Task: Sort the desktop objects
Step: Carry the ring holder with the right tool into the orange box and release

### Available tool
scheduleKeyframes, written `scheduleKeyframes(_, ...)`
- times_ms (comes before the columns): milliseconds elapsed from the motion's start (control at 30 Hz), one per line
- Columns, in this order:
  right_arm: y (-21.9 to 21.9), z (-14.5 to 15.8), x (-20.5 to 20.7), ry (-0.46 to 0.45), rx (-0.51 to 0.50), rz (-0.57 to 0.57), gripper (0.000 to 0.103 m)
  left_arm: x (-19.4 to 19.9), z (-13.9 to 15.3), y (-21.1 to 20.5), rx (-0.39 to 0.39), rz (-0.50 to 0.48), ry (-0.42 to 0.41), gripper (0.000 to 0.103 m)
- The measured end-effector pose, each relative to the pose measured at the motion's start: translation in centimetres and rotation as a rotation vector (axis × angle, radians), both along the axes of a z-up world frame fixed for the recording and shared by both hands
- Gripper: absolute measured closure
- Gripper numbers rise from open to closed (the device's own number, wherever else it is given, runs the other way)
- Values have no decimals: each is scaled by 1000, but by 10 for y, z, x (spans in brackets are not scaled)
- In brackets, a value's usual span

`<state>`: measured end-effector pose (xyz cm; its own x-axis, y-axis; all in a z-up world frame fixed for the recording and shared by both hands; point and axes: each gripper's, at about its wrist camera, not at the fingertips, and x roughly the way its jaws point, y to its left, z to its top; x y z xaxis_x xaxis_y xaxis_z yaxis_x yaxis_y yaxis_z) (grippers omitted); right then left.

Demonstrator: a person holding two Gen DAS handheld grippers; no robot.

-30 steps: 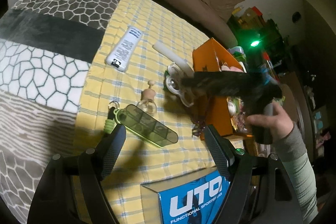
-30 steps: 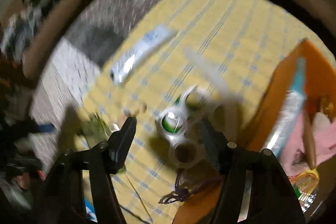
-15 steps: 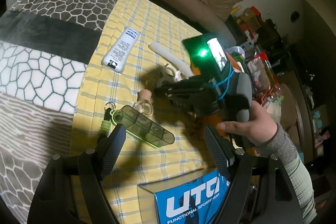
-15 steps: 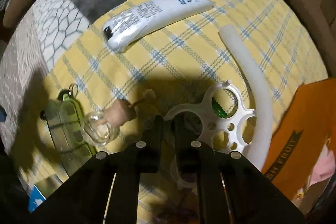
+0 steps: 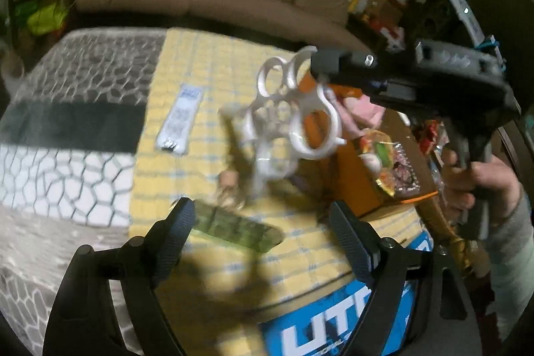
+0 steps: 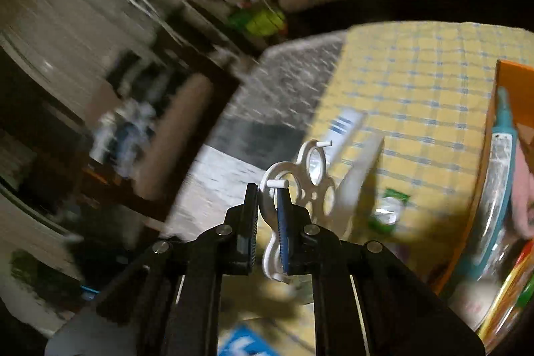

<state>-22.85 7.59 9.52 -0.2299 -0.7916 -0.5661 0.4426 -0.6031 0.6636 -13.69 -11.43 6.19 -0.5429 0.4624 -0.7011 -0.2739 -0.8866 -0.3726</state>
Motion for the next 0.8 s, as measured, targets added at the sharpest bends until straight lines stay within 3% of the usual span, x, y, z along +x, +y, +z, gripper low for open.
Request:
scheduleKeyframes(133,11,26,26,13,-66,-13,92,14,20,28,-138,28,145,13)
scheduleKeyframes(300,27,48,53,-2,-124,-39,92,27,47,57,-179,61,306,15)
scheduleKeyframes(367,39,62,64,12,-120,-61,92,26,54,68,-122,32,302,29)
scheduleKeyframes(433,52,73,67,34,-110,-81,92,20,59,75,-21,-16,260,92)
scheduleKeyframes(467,58,77,69,44,-103,-90,92,18,61,78,-5,-31,251,96)
scheduleKeyframes(667,109,87,65,62,-105,-162,92,-21,77,111,43,-136,194,97)
scheduleKeyframes(800,139,83,52,66,-113,-195,92,-37,110,146,-60,-172,270,97)
